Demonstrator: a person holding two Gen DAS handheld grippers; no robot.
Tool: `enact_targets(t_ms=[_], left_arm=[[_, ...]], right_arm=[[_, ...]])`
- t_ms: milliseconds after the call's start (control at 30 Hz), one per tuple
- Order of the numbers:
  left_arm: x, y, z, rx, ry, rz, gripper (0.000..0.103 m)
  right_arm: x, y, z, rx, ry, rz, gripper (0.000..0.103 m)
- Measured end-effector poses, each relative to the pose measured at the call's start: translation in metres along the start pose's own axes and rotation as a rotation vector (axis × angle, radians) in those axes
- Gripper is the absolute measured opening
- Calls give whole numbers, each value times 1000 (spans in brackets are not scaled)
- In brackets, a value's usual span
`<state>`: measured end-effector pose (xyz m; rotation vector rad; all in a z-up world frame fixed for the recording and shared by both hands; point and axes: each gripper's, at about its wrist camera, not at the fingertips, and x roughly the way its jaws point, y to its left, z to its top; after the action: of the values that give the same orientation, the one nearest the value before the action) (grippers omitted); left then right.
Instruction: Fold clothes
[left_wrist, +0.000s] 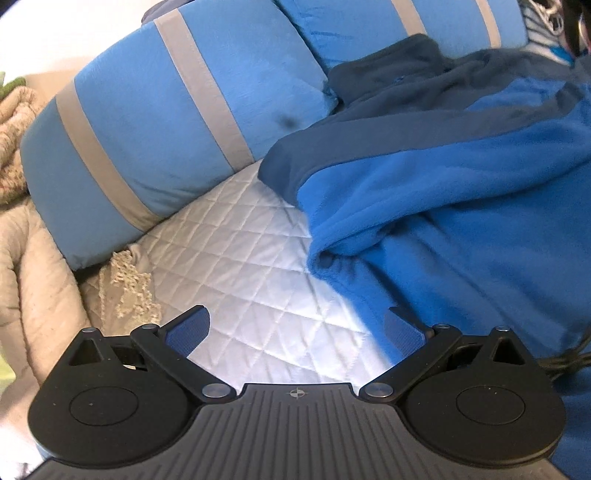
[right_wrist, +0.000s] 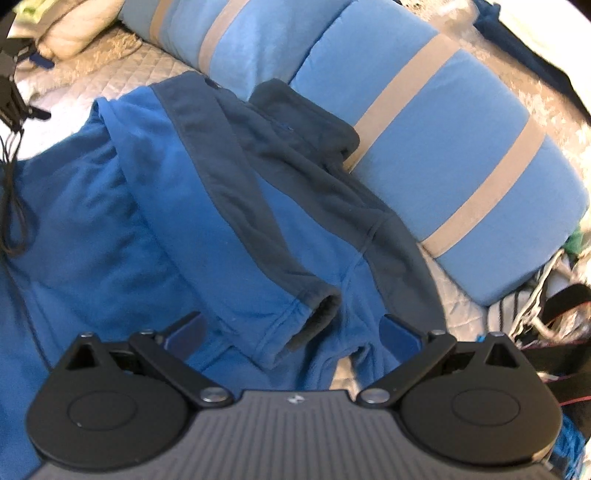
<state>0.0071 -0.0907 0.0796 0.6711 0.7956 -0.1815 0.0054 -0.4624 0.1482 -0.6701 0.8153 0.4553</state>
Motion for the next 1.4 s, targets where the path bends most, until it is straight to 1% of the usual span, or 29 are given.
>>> enact_targets(t_ms=[33,100,167,300,400,467,500,533,567,600,667,733,767,800,833,867,900,933,967,1000,1033,1067,1100,1133,1167,1233,1333,1400], left_arm=[[3,-1,-2,19,-5,19,103],[10,-1,-7,47,-23,46,103],[15,3,-12,35,-55,39,103],[23,4,-16,32,-131,17,102],[31,-3,-12,69,-175,20,102],[36,-9,-10,102,-196,18,102],[39,-13,-9,126,-203,24,101],[42,-16,-8,157,-209,31,95],[46,-20,-8,187,-212,37,90],[51,-23,-7,212,-210,42,85],[58,-26,-7,243,-216,52,84],[61,-26,-7,245,-225,45,83],[63,-25,-6,240,-230,40,83],[64,-25,-5,237,-234,35,79],[65,-24,-4,235,-238,29,75],[66,-24,-3,237,-242,25,73],[67,-25,-2,243,-247,20,67],[68,-25,-1,249,-247,13,57],[69,-26,1,255,-246,5,50],[70,-27,2,261,-246,-4,36],[70,-28,3,267,-245,-13,26],[71,-30,3,278,-243,-25,22],[72,-32,3,295,-238,-29,16],[74,-34,2,321,-232,-17,11],[75,-36,-1,346,-228,3,8],[79,-35,-7,371,-211,15,8],[87,-35,-19,416,-184,14,9],[89,-41,-23,440,-178,34,9]], right_arm=[[2,2,0,-18,-4,-11,103],[6,8,-3,-67,-33,-6,103],[8,13,-6,-113,-61,-2,103],[22,17,-14,-192,-102,-27,102],[34,20,-19,-250,-123,-35,99],[43,23,-23,-295,-130,-42,91],[48,26,-25,-319,-131,-49,88],[52,28,-26,-344,-132,-55,84],[56,30,-28,-360,-132,-43,80],[60,31,-29,-376,-133,-30,79],[66,36,-31,-408,-134,-7,76],[72,43,-33,-462,-123,-1,72],[73,47,-33,-492,-114,8,71],[74,51,-34,-522,-105,18,71],[76,55,-35,-552,-97,27,69],[77,60,-36,-582,-85,30,67],[78,64,-36,-612,-72,32,66],[79,67,-36,-641,-56,38,64],[80,69,-35,-664,-38,47,61],[81,70,-34,-682,-26,54,60],[83,72,-33,-708,-5,61,58],[85,73,-34,-727,18,63,51],[88,74,-34,-745,41,65,47],[91,75,-35,-763,64,66,23],[92,75,-35,-757,82,74,20],[95,73,-34,-731,114,95,15],[93,67,-31,-653,149,151,14],[90,64,-29,-609,158,183,13]])
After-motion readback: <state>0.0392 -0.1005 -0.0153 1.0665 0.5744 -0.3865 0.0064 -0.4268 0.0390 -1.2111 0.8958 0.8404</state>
